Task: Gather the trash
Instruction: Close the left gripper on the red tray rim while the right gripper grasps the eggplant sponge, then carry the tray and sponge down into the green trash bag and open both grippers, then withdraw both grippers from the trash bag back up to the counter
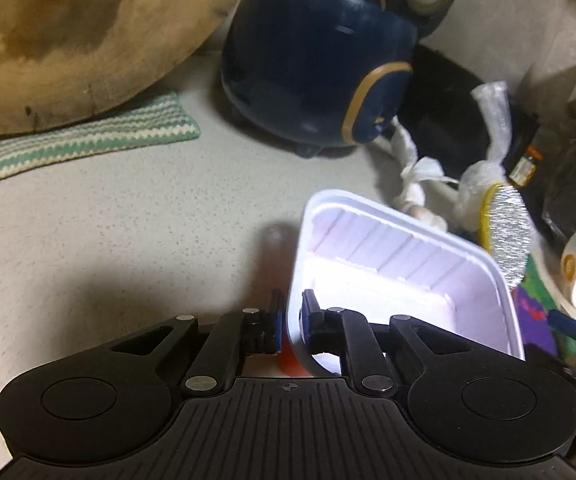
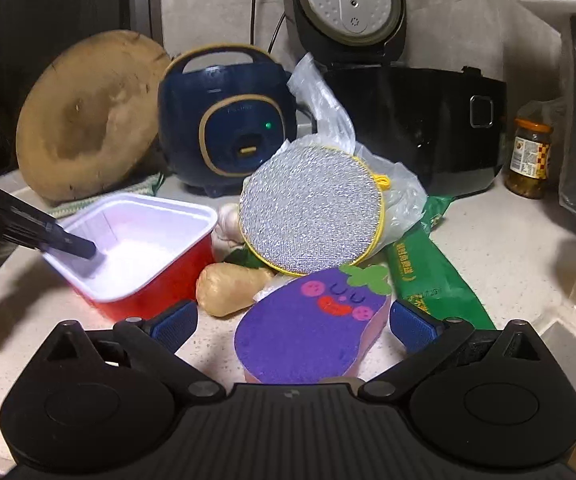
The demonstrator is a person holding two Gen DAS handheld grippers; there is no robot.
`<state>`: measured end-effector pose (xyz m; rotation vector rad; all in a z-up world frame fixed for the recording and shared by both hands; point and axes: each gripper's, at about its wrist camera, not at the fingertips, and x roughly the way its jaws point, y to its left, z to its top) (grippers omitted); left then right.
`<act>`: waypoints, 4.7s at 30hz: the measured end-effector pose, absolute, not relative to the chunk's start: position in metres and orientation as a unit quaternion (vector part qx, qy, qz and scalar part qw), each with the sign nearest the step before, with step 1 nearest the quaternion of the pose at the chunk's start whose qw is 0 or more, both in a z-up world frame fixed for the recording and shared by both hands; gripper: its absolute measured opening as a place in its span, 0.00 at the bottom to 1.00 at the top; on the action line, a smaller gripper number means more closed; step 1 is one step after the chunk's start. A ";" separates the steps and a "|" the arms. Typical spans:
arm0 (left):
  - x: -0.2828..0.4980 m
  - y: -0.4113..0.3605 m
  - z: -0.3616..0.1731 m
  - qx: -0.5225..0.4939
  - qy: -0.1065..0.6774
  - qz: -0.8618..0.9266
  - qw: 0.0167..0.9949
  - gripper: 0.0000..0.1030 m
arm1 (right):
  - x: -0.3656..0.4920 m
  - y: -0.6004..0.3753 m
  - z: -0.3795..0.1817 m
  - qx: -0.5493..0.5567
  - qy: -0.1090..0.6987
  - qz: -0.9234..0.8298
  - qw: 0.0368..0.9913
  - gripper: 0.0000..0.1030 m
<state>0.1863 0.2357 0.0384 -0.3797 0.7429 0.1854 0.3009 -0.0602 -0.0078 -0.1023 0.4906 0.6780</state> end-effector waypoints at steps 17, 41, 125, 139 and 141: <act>0.112 0.184 0.074 -0.187 0.299 0.082 0.932 0.12 | 0.238 -0.121 0.026 0.019 0.190 0.356 0.915 0.72; 0.230 -0.115 -0.279 -0.080 0.522 -0.011 0.849 0.13 | 0.147 -0.361 -0.142 0.055 0.308 0.058 0.948 0.72; 0.145 -0.034 -0.024 -0.156 0.288 -0.177 0.928 0.24 | 0.177 -0.224 -0.070 -0.133 0.261 0.158 0.943 0.97; 0.184 0.112 0.058 -0.191 0.188 -0.037 0.963 0.24 | 0.366 -0.278 0.045 0.007 0.208 -0.006 0.978 0.98; 0.188 0.133 0.048 -0.212 0.182 -0.040 0.959 0.24 | 0.393 -0.289 0.030 0.025 0.225 -0.019 0.974 0.97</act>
